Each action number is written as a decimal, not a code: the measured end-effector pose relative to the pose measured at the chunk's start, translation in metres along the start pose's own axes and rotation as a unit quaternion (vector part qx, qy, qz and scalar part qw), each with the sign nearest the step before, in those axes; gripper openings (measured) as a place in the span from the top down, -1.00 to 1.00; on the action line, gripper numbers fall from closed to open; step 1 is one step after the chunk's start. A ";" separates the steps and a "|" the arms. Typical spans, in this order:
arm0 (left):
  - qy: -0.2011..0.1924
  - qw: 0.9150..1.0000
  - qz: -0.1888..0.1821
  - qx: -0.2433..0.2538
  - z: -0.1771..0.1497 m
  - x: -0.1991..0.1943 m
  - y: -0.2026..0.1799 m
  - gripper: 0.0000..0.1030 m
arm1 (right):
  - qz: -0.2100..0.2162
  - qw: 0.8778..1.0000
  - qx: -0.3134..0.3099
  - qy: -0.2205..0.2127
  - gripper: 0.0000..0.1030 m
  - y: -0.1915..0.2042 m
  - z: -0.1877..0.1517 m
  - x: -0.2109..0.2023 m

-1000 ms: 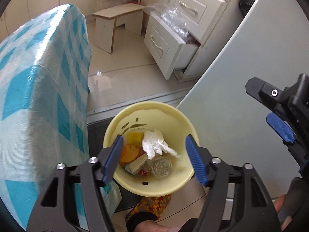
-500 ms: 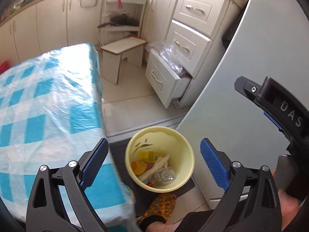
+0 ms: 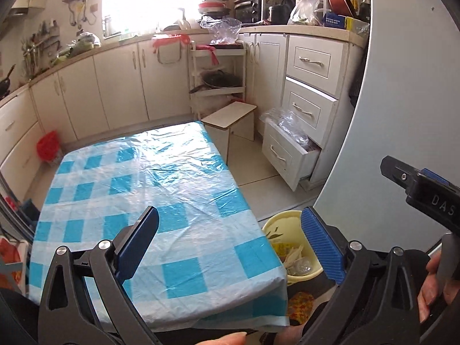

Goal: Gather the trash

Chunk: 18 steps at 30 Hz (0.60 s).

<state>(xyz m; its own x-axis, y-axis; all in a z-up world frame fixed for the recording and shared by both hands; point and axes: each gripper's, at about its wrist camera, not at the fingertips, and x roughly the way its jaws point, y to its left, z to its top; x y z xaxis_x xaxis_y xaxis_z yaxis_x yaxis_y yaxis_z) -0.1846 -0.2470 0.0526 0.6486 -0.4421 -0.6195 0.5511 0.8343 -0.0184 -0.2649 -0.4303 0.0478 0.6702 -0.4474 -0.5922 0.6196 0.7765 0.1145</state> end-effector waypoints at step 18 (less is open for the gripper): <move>-0.046 0.998 0.032 -0.014 -0.001 -0.107 0.045 -0.85 | 0.032 0.997 -0.064 -0.036 -0.86 0.066 -0.006 -0.081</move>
<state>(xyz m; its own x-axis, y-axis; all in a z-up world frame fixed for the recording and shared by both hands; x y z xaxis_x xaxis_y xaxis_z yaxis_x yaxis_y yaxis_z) -0.2299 -0.1621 0.1173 0.7284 -0.4142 -0.5457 0.4919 0.8706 -0.0042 -0.2810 -0.3404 0.0979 0.7370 -0.4227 -0.5274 0.5208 0.8525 0.0446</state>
